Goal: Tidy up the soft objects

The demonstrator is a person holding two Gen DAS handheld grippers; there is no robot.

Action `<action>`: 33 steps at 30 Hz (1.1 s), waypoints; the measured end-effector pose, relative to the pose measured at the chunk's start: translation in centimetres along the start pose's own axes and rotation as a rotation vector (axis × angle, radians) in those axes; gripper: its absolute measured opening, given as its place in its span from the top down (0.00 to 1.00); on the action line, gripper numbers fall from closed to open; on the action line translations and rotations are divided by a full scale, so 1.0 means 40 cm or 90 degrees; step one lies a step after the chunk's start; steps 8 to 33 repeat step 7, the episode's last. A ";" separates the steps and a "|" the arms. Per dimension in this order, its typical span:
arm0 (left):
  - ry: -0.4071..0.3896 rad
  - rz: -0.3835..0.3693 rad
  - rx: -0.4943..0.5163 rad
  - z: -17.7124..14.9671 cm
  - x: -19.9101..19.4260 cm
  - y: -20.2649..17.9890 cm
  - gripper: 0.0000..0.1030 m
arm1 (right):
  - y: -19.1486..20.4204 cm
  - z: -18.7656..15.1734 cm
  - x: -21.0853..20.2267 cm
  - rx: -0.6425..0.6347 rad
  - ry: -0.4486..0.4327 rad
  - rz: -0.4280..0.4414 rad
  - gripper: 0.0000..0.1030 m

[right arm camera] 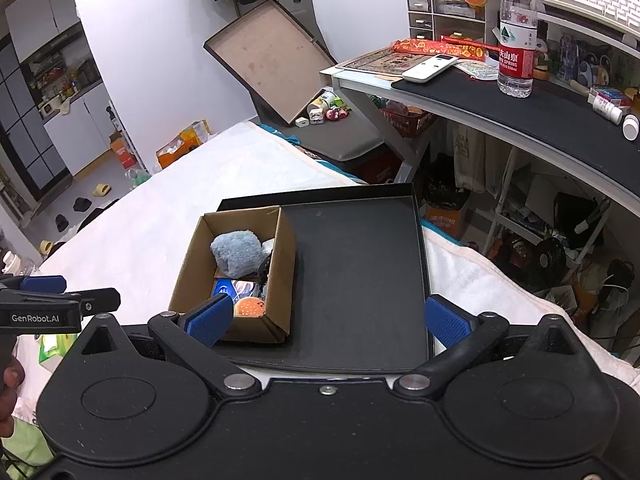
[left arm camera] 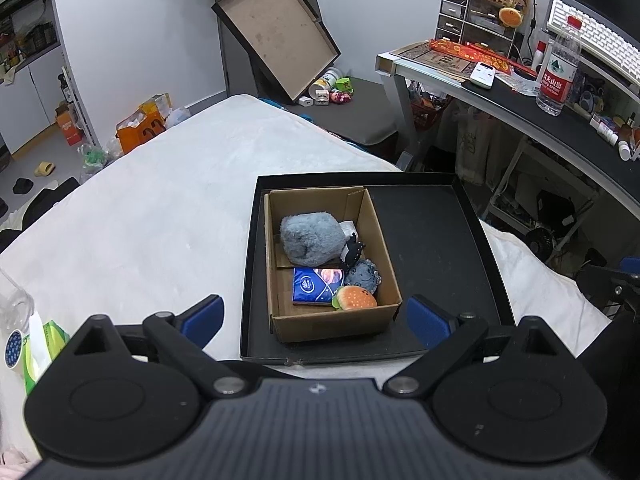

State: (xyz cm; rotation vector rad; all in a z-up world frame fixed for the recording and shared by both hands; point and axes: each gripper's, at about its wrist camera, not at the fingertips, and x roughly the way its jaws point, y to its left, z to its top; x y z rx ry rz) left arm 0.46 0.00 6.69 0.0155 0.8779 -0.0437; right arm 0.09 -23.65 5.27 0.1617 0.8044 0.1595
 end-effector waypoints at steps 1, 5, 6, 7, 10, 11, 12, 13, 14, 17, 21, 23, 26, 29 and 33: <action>0.000 0.000 0.000 0.000 -0.001 0.000 0.06 | 0.000 0.000 0.002 0.000 0.001 0.001 0.00; 0.003 0.002 0.002 0.000 0.005 -0.002 0.06 | 0.002 0.001 0.009 0.000 0.002 0.005 0.00; 0.003 0.002 0.004 0.000 0.009 -0.002 0.06 | 0.003 0.002 0.012 -0.001 0.002 0.004 0.00; 0.005 0.002 0.006 0.000 0.012 -0.001 0.06 | 0.005 0.002 0.015 -0.003 0.002 0.004 0.00; 0.005 0.002 0.006 0.000 0.012 -0.001 0.06 | 0.005 0.002 0.015 -0.003 0.002 0.004 0.00; 0.005 0.002 0.006 0.000 0.012 -0.001 0.06 | 0.005 0.002 0.015 -0.003 0.002 0.004 0.00; 0.005 0.002 0.006 0.000 0.012 -0.001 0.06 | 0.005 0.002 0.015 -0.003 0.002 0.004 0.00; 0.005 0.002 0.006 0.000 0.012 -0.001 0.06 | 0.005 0.002 0.015 -0.003 0.002 0.004 0.00; 0.005 0.002 0.006 0.000 0.012 -0.001 0.06 | 0.005 0.002 0.015 -0.003 0.002 0.004 0.00; 0.005 0.002 0.006 0.000 0.012 -0.001 0.06 | 0.005 0.002 0.015 -0.003 0.002 0.004 0.00; 0.005 0.002 0.006 0.000 0.012 -0.001 0.06 | 0.005 0.002 0.015 -0.003 0.002 0.004 0.00; 0.005 0.002 0.006 0.000 0.012 -0.001 0.06 | 0.005 0.002 0.015 -0.003 0.002 0.004 0.00; 0.005 0.002 0.006 0.000 0.012 -0.001 0.06 | 0.005 0.002 0.015 -0.003 0.002 0.004 0.00; 0.005 0.002 0.006 0.000 0.012 -0.001 0.06 | 0.005 0.002 0.015 -0.003 0.002 0.004 0.00; 0.005 0.002 0.006 0.000 0.012 -0.001 0.06 | 0.005 0.002 0.015 -0.003 0.002 0.004 0.00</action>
